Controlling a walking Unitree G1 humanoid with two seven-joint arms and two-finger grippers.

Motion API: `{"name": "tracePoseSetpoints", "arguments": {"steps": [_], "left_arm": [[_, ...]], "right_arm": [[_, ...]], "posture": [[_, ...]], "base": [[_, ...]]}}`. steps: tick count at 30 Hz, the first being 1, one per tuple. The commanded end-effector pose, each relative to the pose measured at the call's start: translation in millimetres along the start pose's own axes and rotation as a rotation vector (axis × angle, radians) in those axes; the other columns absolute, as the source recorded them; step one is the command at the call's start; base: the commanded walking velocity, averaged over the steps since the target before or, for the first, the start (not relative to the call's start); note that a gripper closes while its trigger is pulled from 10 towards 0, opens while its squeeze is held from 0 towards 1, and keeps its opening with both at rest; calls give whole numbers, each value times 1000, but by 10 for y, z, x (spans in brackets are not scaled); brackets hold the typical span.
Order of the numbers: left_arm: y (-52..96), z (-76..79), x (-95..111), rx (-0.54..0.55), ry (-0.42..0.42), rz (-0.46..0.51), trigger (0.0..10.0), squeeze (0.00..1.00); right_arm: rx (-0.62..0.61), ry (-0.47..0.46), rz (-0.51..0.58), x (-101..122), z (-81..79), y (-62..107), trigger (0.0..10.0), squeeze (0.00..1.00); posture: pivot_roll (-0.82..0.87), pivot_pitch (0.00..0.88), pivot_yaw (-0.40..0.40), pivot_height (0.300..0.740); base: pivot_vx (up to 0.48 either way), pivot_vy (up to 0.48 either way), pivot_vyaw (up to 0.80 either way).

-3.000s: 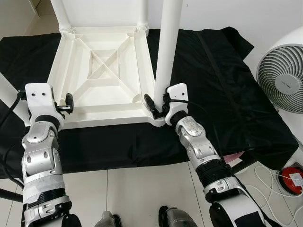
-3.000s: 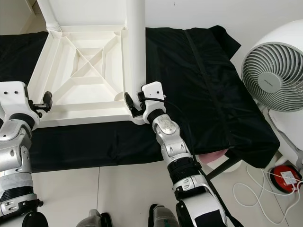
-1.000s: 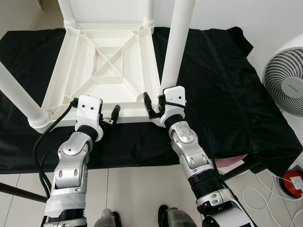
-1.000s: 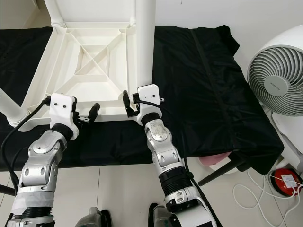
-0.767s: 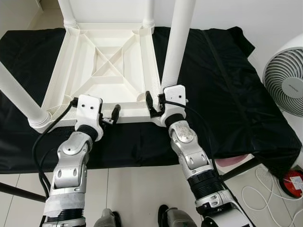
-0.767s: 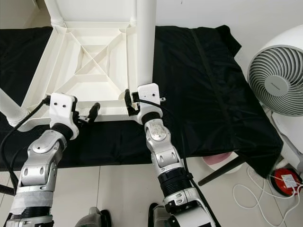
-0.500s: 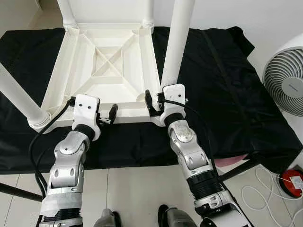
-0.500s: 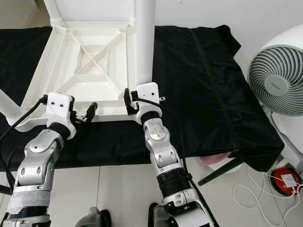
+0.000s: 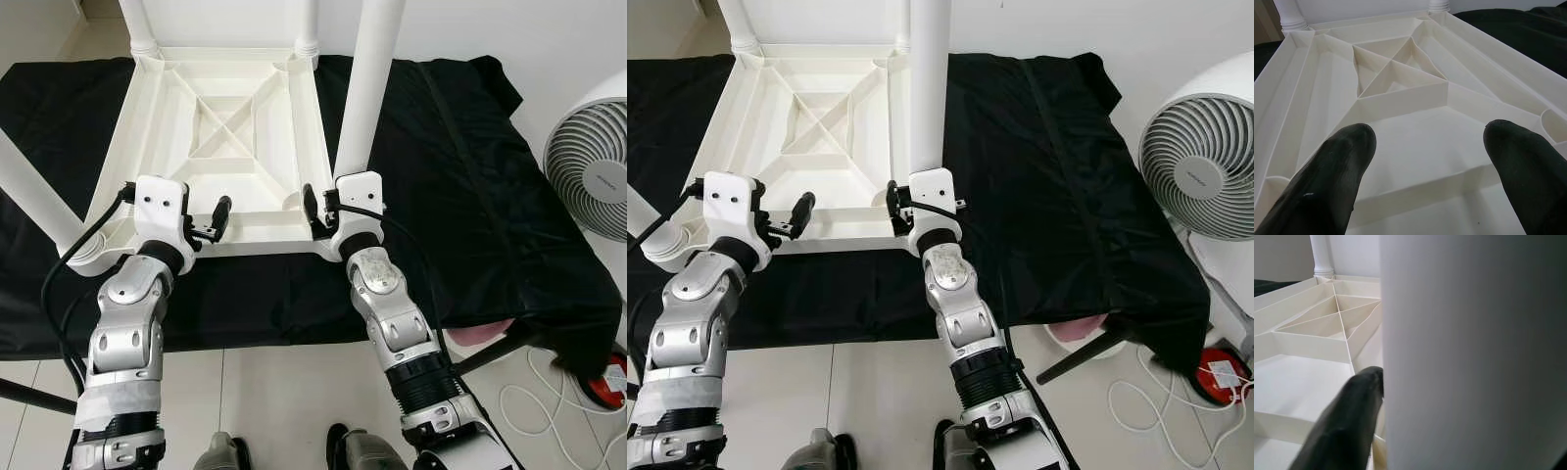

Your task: Building children table

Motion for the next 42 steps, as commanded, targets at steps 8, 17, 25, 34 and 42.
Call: {"name": "tracePoseSetpoints", "arguments": {"steps": [8,17,25,34,42], "left_arm": [[-94,-224,-96,229,35,-50,10000,0],[-232,-312,-90,263,-8,-66,10000,0],[-347,-332,-52,281,-20,-70,10000,0],[-430,-359,39,288,-44,-59,10000,0],[-599,-284,317,296,-128,-30,10000,0]], "right_arm": [[-22,-43,-42,-52,18,16,0,0],[-119,-146,-33,-3,216,17,0,0],[-235,-266,-9,25,463,65,0,0],[-336,-449,-16,-49,690,117,0,0],[-424,-752,-45,-239,878,202,0,0]], "posture": [[-49,147,2,740],[-61,154,12,740],[-70,153,27,740],[-68,142,35,740],[-56,137,41,740]], "base": [[0,0,0],[0,0,0],[0,0,0],[0,0,0],[0,0,0]]}}
Point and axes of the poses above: a point about 5 cm out from each wrist's last joint towards the gripper, its own y axis pointing back from the gripper into the wrist, its own x axis along the axis of the wrist's last joint, z = x × y, the point moved 4 cm from there along -y, pointing out of the wrist towards the gripper, and after that the axes turned 4 degrees about -y, right-handed, at the moved point
